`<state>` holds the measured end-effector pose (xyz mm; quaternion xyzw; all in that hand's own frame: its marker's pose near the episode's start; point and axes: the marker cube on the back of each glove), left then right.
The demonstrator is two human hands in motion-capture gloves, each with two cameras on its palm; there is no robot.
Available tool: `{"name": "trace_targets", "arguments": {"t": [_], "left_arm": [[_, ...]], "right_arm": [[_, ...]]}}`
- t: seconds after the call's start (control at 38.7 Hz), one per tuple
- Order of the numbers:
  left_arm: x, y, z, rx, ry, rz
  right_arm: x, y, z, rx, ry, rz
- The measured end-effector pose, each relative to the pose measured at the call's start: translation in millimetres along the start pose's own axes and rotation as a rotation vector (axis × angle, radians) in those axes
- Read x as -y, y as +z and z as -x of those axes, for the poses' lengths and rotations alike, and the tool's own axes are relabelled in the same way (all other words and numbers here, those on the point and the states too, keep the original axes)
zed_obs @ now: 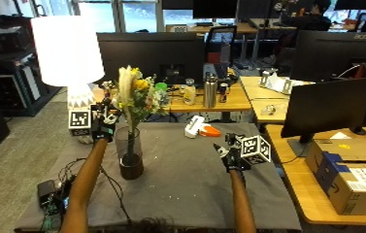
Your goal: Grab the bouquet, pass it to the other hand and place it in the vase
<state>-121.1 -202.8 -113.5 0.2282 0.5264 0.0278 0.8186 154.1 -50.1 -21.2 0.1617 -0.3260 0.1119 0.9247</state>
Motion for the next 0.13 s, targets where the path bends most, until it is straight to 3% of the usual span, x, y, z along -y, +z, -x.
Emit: {"name": "trace_targets", "arguments": {"t": [0.08, 0.13], "left_arm": [[-11.2, -9.4, -1.8, -0.014, -0.132, -0.011], [-16.3, -16.9, -5.2, -0.013, -0.152, -0.011]], "right_arm": [[-0.3, 2.4, 0.5, 0.004, -0.002, 0.001], [-0.3, 4.2, 2.0, 0.004, -0.004, 0.001]]}}
